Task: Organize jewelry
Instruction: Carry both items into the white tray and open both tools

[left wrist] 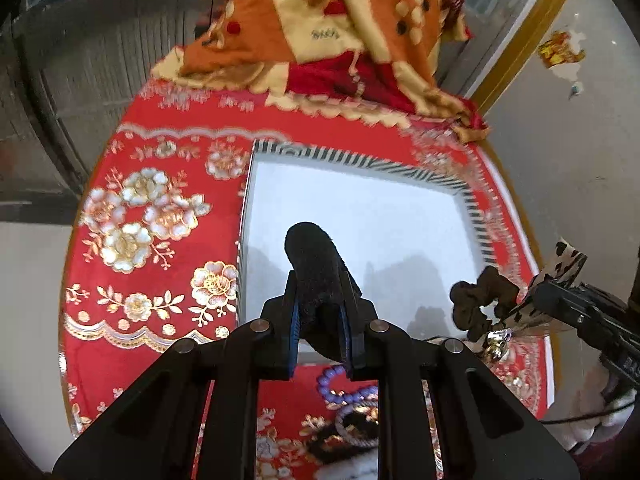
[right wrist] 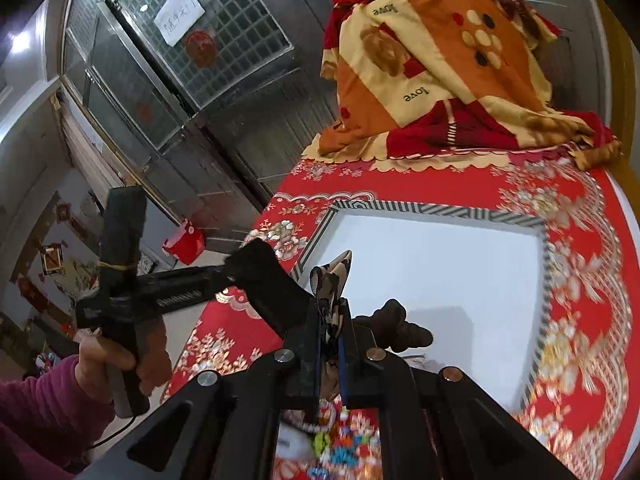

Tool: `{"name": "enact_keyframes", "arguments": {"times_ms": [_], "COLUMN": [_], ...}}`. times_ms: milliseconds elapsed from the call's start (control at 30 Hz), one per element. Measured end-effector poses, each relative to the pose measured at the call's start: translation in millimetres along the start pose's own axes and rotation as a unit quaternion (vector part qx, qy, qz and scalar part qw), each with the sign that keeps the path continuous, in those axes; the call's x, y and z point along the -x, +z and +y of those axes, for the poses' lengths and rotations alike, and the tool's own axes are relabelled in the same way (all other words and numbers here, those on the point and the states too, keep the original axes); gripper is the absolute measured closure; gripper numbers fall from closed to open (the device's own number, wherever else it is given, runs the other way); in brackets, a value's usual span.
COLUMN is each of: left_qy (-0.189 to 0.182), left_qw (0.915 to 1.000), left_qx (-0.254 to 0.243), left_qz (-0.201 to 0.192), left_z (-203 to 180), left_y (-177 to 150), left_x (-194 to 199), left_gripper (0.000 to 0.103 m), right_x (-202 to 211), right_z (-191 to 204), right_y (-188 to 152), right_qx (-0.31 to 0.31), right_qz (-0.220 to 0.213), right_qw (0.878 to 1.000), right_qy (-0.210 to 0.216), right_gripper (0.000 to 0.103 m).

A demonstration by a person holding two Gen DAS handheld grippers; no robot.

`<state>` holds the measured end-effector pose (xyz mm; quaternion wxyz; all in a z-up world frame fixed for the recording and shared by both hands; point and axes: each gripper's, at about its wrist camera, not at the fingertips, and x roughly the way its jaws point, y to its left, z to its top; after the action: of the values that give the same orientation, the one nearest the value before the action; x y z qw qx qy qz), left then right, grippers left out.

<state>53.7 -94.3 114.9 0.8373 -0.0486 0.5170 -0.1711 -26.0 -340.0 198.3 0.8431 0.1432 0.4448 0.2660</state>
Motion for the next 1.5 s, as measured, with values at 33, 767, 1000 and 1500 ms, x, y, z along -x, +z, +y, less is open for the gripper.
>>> {"name": "enact_keyframes", "arguments": {"times_ms": [33,767,1000,1500], "left_qy": [0.001,0.039,0.049,-0.013], "left_qw": [1.0000,0.9990,0.9984,0.9965], "left_qx": [0.004,0.022,0.027,0.073], "left_qz": [0.008,0.004,-0.004,-0.039], "left_z": [2.0,7.7,4.2,26.5], "left_y": [0.2,70.5,86.1,79.5], "left_x": [-7.2,-62.9,-85.5,-89.3], "left_gripper": [0.088,0.088,0.087,0.039], "right_x": [-12.4,-122.5,-148.9,-158.0], "right_z": [-0.8,-49.3,-86.9,-124.3], "right_y": [3.4,69.8,87.9,74.8], "right_qx": [-0.002,-0.044,-0.082,-0.107], "right_qz": [0.009,0.029,0.020,0.018], "right_qw": [1.000,0.999,0.995,0.991], "right_qy": [0.005,-0.011,-0.050,-0.081], "right_gripper": [0.097,0.097,0.097,0.036]}}
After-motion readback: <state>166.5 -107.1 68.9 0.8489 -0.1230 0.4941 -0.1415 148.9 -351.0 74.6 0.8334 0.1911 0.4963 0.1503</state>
